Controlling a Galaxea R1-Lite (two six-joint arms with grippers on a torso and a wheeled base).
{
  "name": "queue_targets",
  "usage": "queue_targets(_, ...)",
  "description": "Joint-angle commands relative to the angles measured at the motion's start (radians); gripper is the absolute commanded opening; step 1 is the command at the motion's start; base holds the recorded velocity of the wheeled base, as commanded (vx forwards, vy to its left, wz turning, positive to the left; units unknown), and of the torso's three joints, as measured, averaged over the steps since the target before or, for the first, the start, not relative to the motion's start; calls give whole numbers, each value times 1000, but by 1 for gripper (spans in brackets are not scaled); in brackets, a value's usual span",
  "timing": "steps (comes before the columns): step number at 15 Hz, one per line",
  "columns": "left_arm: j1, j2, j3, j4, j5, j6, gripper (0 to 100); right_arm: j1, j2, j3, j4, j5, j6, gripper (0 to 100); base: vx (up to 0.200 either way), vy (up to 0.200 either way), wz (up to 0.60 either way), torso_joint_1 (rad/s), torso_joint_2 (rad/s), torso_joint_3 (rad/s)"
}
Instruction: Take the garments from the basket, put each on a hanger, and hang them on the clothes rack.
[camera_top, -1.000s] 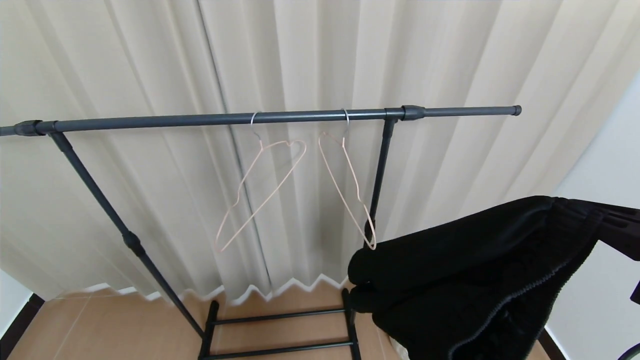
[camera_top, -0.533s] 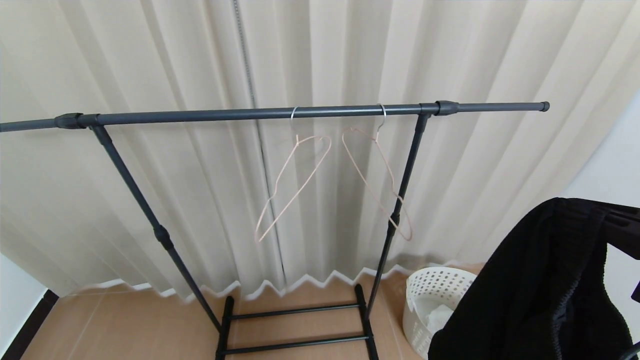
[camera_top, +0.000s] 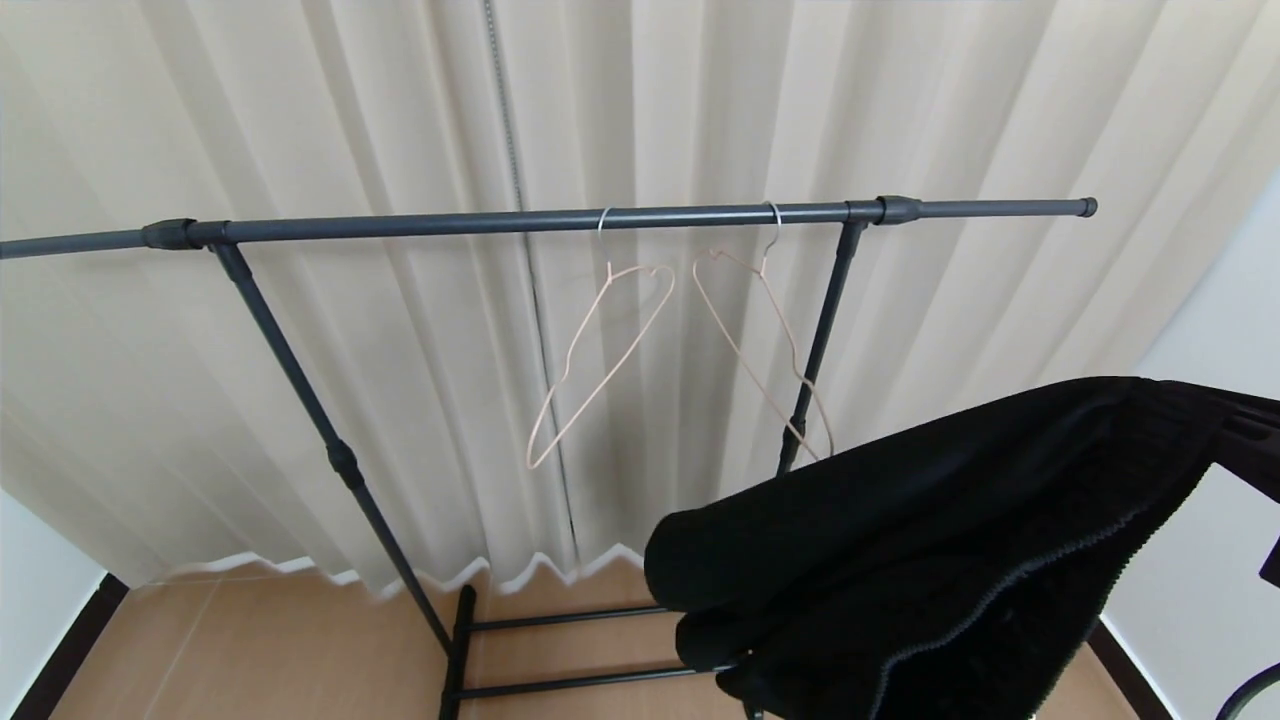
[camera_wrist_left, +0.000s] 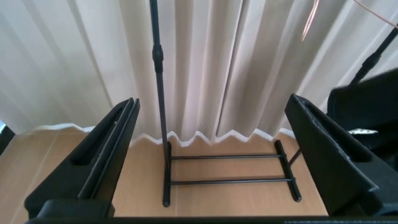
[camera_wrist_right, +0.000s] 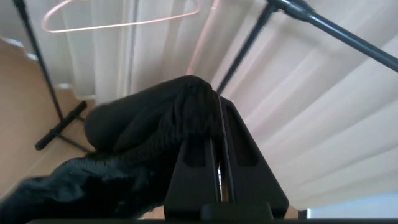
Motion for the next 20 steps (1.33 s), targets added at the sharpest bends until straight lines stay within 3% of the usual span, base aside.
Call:
queue_targets(1, -1, 1, -1, 0, 2, -3, 100, -20, 8, 1, -3, 3, -3, 0, 0, 0, 0, 115, -281, -139)
queue_targets(5, -2, 1, -1, 5, -5, 16, 100, -16, 8, 3, 2, 6, -4, 0, 0, 0, 0, 82, -175, -94)
queue_targets(7, 1, 66, -10, 25, -2, 50, 100, 56, 14, -29, 14, 2, 0, 0, 0, 0, 0, 0, 0, 0)
queue_targets(8, 11, 178, -31, 48, 5, 83, 100, 124, 47, -59, 33, -1, 17, 0, 0, 0, 0, 0, 0, 0)
queue_targets(9, 31, 294, -88, 45, 8, 105, 100, 168, 97, -100, 56, -1, 59, 0, 0, 0, 0, 0, 0, 0)
queue_targets(11, 15, 549, -349, 42, -56, 14, 100, 205, 266, -227, 71, -24, 205, 0, 0, 0, 0, 0, 0, 0)
queue_targets(13, -93, 768, -527, 60, -84, -112, 100, 208, 375, -283, 62, -49, 309, 0, 0, 0, 0, 0, 0, 0)
queue_targets(15, -266, 942, -634, 79, -77, -245, 100, 208, 429, -321, 60, -118, 366, 0, 0, 0, 0, 0, 0, 0)
queue_targets(18, -481, 1161, -703, 80, -74, -289, 100, 288, 472, -342, -13, -185, 467, 0, 0, 0, 0, 0, 0, 0)
queue_targets(20, -558, 1296, -762, 80, -74, -296, 100, 342, 521, -348, -67, -267, 490, 0, 0, 0, 0, 0, 0, 0)
